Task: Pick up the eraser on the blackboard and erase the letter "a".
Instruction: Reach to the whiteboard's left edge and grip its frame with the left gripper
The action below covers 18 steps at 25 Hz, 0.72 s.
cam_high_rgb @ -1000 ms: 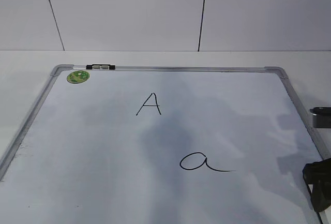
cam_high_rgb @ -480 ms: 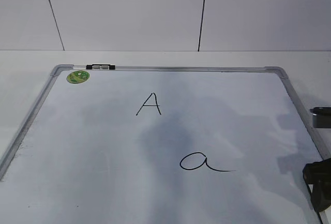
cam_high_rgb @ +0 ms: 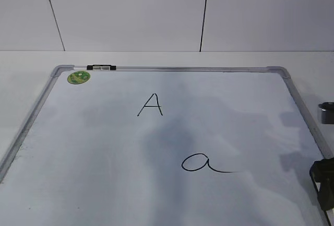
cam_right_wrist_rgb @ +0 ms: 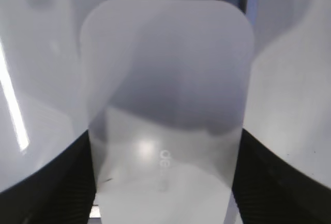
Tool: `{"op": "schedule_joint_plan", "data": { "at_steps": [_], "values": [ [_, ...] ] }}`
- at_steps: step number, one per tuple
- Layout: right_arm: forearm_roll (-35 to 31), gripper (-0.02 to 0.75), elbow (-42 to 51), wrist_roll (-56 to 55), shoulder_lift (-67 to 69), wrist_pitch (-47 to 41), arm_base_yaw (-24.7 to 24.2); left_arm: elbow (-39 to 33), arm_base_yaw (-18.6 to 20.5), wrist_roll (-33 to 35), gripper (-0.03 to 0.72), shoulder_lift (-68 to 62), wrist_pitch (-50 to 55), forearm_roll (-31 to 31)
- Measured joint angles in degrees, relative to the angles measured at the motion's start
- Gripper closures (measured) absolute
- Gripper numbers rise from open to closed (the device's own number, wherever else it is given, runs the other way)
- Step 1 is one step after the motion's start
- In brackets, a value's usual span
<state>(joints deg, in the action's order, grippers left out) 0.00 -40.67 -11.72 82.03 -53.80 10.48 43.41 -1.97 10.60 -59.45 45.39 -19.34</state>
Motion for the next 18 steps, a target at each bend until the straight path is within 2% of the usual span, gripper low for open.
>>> {"op": "schedule_joint_plan", "data": {
  "at_steps": [12,18],
  "values": [
    [0.0,0.167,-0.93,0.0,-6.62,-2.96,0.0,0.0,0.0,0.0,0.284,-0.22,0.0,0.0],
    [0.0,0.167,-0.93,0.13,-9.49,-4.53,0.0,0.12,0.0,0.0,0.284,-4.69,-0.1,0.0]
  ]
}}
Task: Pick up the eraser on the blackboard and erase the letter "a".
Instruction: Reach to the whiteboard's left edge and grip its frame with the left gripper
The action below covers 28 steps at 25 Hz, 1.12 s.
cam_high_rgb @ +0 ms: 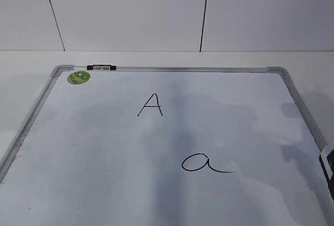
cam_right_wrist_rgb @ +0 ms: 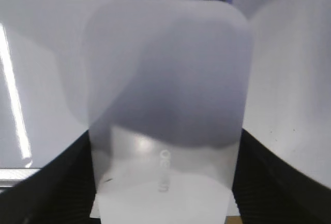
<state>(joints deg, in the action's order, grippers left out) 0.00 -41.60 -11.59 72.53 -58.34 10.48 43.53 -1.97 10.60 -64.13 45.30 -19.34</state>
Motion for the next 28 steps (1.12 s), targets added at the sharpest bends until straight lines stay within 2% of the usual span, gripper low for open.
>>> {"op": "schedule_joint_plan", "data": {
  "at_steps": [8,20,28],
  "values": [
    [0.0,0.167,0.0,1.84,-1.71,-2.05,0.0,0.59,0.0,1.27,0.284,-10.58,-2.86,0.54],
    [0.0,0.167,0.0,2.57,-1.71,-2.28,0.0,18.13,0.0,1.48,0.301,-26.96,4.43,4.92],
    [0.0,0.167,0.0,3.28,-1.71,-1.5,0.0,23.72,0.0,1.48,0.316,-36.48,8.65,5.97]
  ]
}}
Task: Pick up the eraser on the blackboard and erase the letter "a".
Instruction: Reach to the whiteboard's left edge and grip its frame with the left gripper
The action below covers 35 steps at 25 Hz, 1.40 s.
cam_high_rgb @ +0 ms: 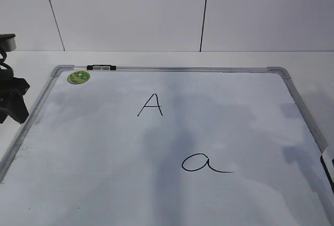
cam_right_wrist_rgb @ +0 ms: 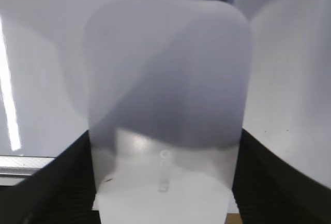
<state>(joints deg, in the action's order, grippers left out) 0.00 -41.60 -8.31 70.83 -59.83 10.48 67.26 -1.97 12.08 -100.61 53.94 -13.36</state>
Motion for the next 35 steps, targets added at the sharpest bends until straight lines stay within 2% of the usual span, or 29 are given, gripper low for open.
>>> {"op": "schedule_joint_plan", "data": {
  "at_steps": [7,19,25,28,32,35],
  "values": [
    [0.0,0.167,0.0,0.45,0.0,0.33,0.0,0.43,0.0,0.0,0.386,-3.74,0.25,0.12],
    [0.0,0.167,0.0,0.53,0.0,0.67,0.0,0.53,2.03,1.54,0.431,-7.08,0.29,-0.78],
    [0.0,0.167,0.0,0.67,0.0,0.67,0.0,0.53,2.03,1.87,0.48,-7.95,0.29,-1.53],
    [0.0,0.167,0.0,0.67,0.0,0.67,0.0,0.53,2.03,1.91,0.524,-8.05,0.29,-1.53],
    [0.0,0.167,0.0,0.67,0.0,0.67,0.0,0.53,2.03,2.02,0.625,-8.31,0.29,-1.57],
    [0.0,0.167,0.0,0.67,0.0,0.67,0.0,0.7,2.03,2.04,0.658,-8.4,0.29,-1.57]
  ]
}}
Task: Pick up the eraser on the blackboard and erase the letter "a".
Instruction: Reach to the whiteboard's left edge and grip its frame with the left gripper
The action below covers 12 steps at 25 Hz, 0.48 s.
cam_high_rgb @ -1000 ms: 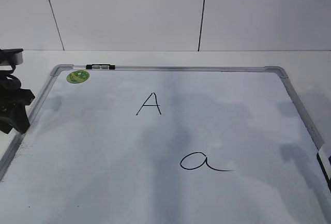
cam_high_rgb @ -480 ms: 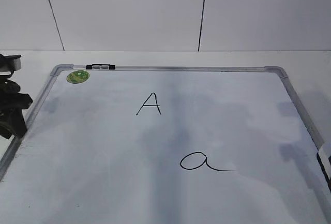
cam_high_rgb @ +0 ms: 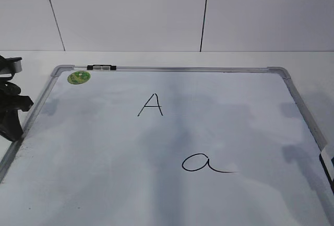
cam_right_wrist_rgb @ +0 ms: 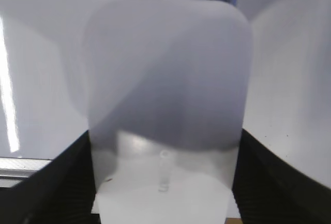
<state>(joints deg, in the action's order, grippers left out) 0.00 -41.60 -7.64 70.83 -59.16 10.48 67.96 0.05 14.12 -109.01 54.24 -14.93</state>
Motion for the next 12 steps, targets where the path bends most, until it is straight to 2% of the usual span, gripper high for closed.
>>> {"op": "schedule_joint_plan", "data": {
  "at_steps": [9,12],
  "values": [
    [0.0,0.167,0.0,0.0,0.0,0.0,0.0,0.0,0.0,0.09,0.666,0.0,0.0,0.11],
    [0.0,0.167,0.0,0.0,0.0,0.0,0.0,0.0,0.0,0.13,0.646,0.0,0.0,0.11]
  ]
}}
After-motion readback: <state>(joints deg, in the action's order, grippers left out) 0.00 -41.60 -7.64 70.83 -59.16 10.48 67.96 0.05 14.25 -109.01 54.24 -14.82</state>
